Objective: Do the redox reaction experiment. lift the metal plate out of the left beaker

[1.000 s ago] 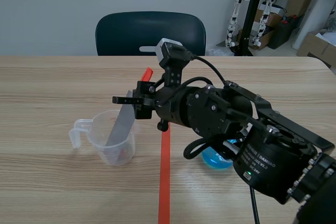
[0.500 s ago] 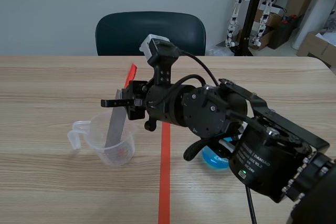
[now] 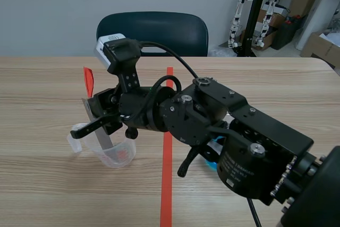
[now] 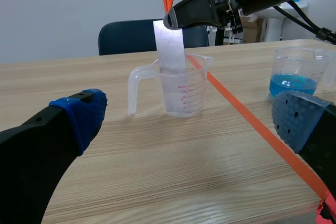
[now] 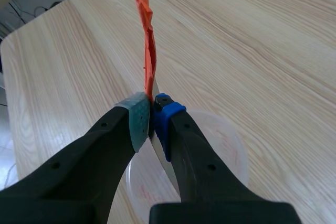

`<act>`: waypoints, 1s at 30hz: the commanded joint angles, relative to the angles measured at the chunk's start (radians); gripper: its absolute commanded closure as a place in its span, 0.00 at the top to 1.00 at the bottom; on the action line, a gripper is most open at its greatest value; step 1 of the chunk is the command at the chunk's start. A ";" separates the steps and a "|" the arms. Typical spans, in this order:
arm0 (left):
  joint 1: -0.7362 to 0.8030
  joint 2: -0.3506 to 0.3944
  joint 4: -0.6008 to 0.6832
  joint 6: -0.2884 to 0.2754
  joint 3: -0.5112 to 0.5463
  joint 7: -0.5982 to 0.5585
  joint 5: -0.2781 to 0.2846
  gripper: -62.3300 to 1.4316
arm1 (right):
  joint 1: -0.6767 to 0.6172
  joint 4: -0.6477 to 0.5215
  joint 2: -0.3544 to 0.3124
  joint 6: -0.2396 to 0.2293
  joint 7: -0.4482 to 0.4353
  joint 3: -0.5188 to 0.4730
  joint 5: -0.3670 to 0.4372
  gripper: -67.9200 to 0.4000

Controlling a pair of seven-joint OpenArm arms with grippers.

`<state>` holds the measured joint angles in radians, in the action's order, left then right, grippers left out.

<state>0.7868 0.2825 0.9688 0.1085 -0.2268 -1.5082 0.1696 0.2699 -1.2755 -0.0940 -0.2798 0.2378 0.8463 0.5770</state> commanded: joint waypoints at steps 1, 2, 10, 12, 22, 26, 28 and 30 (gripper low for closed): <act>0.008 -0.002 0.016 0.001 0.004 -0.046 0.002 1.00 | -0.004 -0.004 -0.014 -0.034 0.029 0.006 -0.024 0.02; 0.008 -0.002 0.016 0.001 0.004 -0.046 0.002 1.00 | -0.004 -0.011 -0.017 -0.036 0.029 0.006 -0.035 0.02; 0.008 -0.002 0.016 0.001 0.004 -0.046 0.002 1.00 | -0.004 -0.079 -0.019 -0.036 0.030 0.006 -0.066 0.02; 0.008 -0.002 0.016 0.001 0.004 -0.046 0.002 1.00 | -0.004 -0.105 -0.019 -0.036 0.034 0.006 -0.080 0.02; 0.008 -0.002 0.016 0.001 0.004 -0.046 0.002 1.00 | -0.002 -0.255 -0.030 -0.036 0.086 0.006 -0.093 0.02; 0.008 -0.002 0.016 0.001 0.004 -0.046 0.002 1.00 | 0.013 -0.314 -0.042 -0.036 0.105 0.005 -0.106 0.01; 0.008 -0.002 0.016 0.001 0.004 -0.046 0.002 1.00 | 0.022 -0.340 -0.053 -0.036 0.112 0.005 -0.106 0.01; 0.008 -0.002 0.016 0.001 0.004 -0.046 0.002 1.00 | 0.033 -0.357 -0.063 -0.035 0.116 0.004 -0.106 0.02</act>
<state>0.7868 0.2825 0.9688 0.1085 -0.2268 -1.5082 0.1696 0.2707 -1.6173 -0.1532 -0.3149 0.3653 0.8467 0.4622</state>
